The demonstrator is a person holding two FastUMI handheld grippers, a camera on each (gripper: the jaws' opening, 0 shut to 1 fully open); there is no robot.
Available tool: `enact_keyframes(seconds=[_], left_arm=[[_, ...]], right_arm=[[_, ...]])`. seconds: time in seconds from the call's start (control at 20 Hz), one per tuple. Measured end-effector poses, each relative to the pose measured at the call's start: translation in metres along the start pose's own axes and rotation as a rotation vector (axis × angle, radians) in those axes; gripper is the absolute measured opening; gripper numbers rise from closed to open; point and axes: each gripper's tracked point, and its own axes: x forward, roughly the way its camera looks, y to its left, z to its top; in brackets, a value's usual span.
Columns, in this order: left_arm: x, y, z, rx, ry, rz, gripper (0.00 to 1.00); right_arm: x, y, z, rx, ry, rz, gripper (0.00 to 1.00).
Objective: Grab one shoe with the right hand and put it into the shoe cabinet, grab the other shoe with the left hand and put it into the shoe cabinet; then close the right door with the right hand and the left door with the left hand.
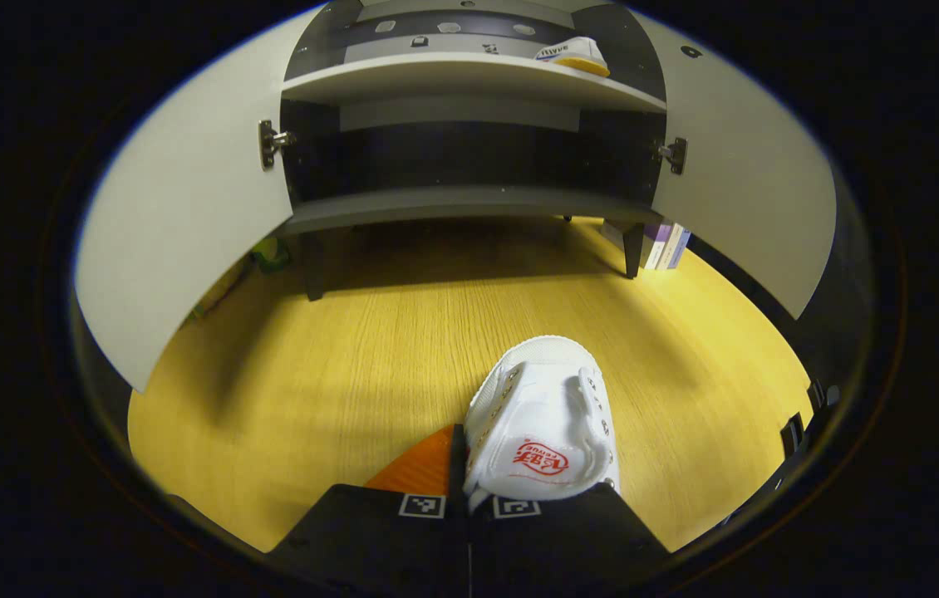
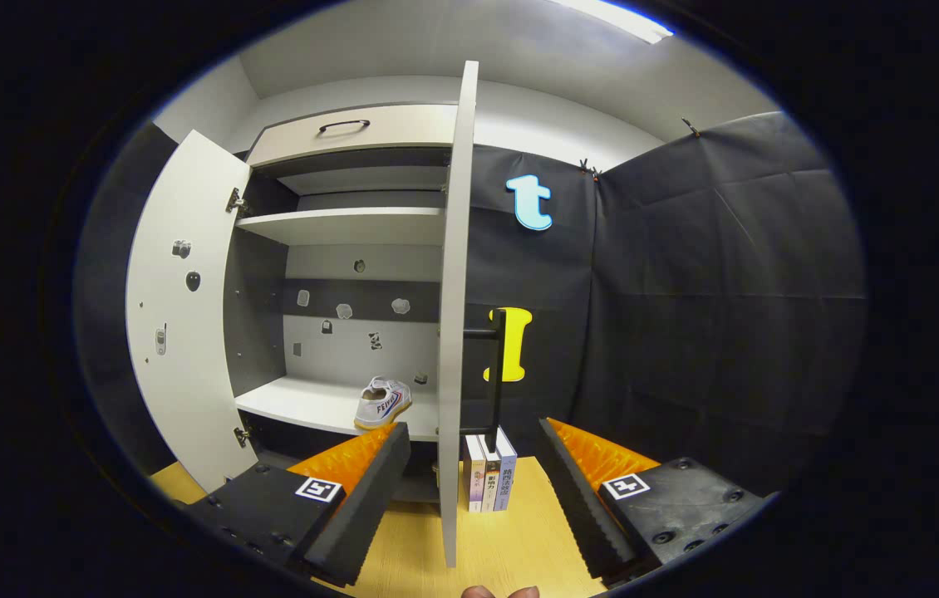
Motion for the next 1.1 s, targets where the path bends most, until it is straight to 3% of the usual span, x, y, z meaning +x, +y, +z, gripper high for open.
enact_keyframes(seconds=[0.3,0.6,1.1], left_arm=[[-0.061,0.015,0.086,-0.073,-0.070,0.104,0.07],[-0.099,0.027,0.205,-0.204,-0.189,0.145,0.07],[-0.084,0.062,0.390,-0.259,-0.344,0.235,0.07]], right_arm=[[0.000,-0.017,-0.011,0.036,0.026,-0.001,0.98],[0.002,-0.023,-0.030,0.049,0.067,0.025,0.98],[0.011,-0.036,-0.051,0.031,0.093,0.031,0.98]])
